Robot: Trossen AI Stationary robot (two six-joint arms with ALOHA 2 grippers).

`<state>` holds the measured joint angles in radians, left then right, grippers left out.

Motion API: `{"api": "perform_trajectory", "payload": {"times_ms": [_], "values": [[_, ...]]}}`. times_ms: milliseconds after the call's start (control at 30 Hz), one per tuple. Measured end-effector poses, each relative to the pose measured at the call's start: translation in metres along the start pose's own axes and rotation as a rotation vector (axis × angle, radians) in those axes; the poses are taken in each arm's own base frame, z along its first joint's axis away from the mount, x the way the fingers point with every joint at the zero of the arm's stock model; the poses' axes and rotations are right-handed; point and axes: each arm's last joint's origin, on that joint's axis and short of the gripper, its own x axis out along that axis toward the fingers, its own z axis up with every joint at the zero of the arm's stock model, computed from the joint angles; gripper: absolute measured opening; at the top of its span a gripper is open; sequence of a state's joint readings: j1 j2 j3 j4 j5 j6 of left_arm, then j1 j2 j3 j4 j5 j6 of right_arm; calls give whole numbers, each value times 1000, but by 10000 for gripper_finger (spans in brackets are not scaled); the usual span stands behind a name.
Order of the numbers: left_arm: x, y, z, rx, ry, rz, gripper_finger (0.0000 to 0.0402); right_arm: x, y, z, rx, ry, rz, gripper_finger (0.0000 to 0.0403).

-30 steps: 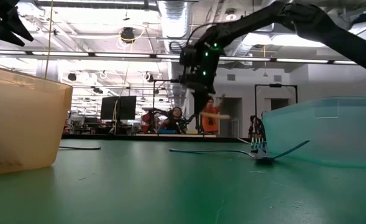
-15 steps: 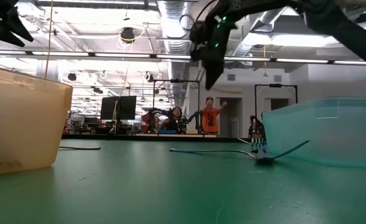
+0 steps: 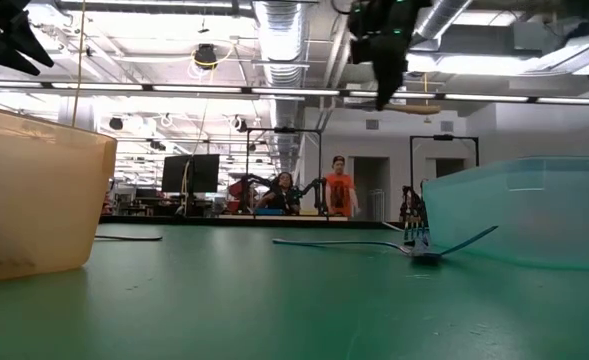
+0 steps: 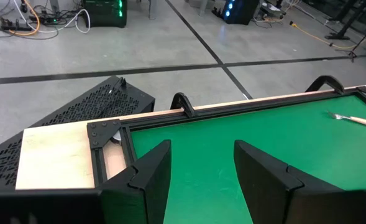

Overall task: Sort silverware by color (type)
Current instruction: Put the yellow fork into the green bin

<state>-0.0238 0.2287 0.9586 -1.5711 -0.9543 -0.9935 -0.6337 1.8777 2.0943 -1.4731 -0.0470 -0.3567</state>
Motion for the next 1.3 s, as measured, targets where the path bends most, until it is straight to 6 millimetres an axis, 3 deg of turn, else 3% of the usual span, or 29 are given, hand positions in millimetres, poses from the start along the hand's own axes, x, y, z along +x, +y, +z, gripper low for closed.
{"api": "perform_trajectory", "payload": {"times_ms": [167, 400, 600, 967, 1300], "values": [[0, 0, 0, -3, 0, 0, 158, 4, 7, -44, 65, -62, -55, 56], [0, 0, 0, -7, -1, 0, 158, 19, 37, -111, 186, -61, -75, 56], [0, 0, 0, 13, -10, 7, 158, 21, 64, -147, 275, -66, -91, 56], [0, 0, 0, 13, 5, -3, 158, 0, 105, -158, 290, -162, -72, 56], [0, 0, 0, -4, 4, -3, 158, 1, 137, -161, 235, -108, -56, 56]]}}
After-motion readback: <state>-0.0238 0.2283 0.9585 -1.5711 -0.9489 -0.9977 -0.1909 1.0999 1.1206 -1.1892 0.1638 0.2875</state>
